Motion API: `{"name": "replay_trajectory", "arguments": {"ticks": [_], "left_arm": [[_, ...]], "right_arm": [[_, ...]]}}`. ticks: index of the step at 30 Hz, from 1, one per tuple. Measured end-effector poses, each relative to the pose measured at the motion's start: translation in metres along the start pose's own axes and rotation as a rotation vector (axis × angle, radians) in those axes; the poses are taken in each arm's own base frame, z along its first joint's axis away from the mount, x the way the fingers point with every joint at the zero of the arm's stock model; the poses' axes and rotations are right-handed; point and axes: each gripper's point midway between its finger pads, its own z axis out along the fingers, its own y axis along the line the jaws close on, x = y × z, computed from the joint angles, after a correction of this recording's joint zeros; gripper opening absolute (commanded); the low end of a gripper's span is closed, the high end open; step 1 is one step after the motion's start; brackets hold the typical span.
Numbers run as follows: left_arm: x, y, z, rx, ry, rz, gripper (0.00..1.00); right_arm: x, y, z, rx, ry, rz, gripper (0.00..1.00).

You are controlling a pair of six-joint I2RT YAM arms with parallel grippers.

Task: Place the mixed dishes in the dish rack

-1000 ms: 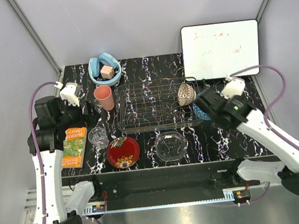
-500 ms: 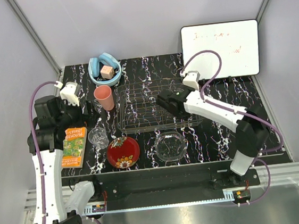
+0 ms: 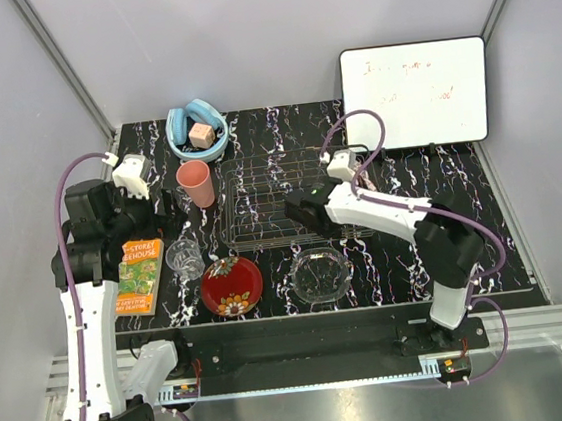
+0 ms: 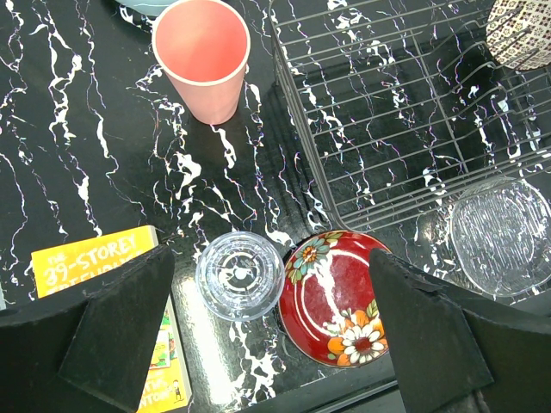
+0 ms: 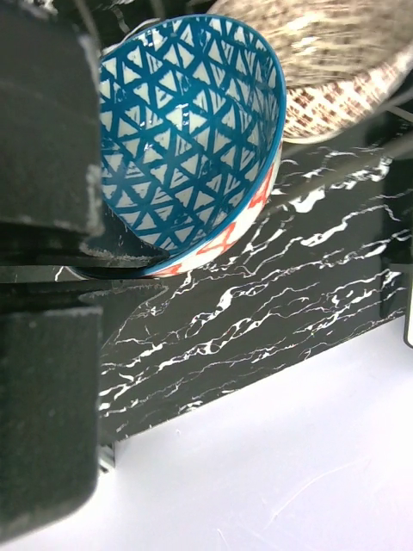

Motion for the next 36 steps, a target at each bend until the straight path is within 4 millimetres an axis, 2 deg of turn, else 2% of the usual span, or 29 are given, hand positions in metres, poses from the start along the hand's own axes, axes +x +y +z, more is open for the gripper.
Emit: {"name": "replay_trajectory", "arguments": {"ticks": [5,8,10,11,12,14,15,17,19,25,29,31,34,36], "left_arm": [[0.0,0.0,0.0,0.0,0.0,0.0,0.99],[0.0,0.0,0.0,0.0,0.0,0.0,0.99],[0.0,0.0,0.0,0.0,0.0,0.0,0.99],[0.0,0.0,0.0,-0.001,0.0,0.0,0.99],[0.0,0.0,0.0,-0.001,0.0,0.0,0.99],[0.0,0.0,0.0,-0.002,0.0,0.0,0.99],[0.0,0.0,0.0,-0.003,0.0,0.0,0.99],[0.0,0.001,0.0,-0.004,0.0,0.0,0.99],[0.0,0.001,0.0,-0.007,0.001,0.0,0.99],[0.0,0.002,0.0,-0.011,0.001,0.001,0.99],[0.0,0.002,0.0,-0.011,0.001,0.001,0.99],[0.0,0.002,0.0,-0.011,0.001,0.0,0.99],[0.0,0.002,0.0,-0.011,0.001,0.001,0.99],[0.0,0.002,0.0,-0.011,0.001,0.0,0.99]], "right_arm": [[0.022,0.01,-0.002,-0.001,0.009,-0.08,0.0],[0.026,0.012,-0.002,0.0,0.009,-0.086,0.0],[0.026,0.012,-0.002,0.0,0.009,-0.085,0.04],[0.026,0.012,-0.001,0.0,0.009,-0.086,0.07],[0.026,0.012,-0.001,0.001,0.008,-0.089,0.2],[0.027,0.014,-0.001,0.005,0.005,-0.1,0.36],[0.028,0.016,-0.001,0.006,0.006,-0.107,0.49],[0.033,0.023,-0.001,0.007,0.01,-0.123,0.59],[0.038,0.032,-0.001,0.01,0.01,-0.151,0.64],[0.036,0.037,-0.004,0.004,0.005,-0.152,0.69],[0.023,0.039,-0.014,-0.035,0.015,-0.089,0.73],[0.005,0.034,-0.023,-0.075,0.017,-0.016,0.73],[-0.029,0.018,-0.041,-0.15,0.013,0.123,0.74],[-0.044,-0.001,-0.049,-0.19,0.009,0.206,0.74]]}}
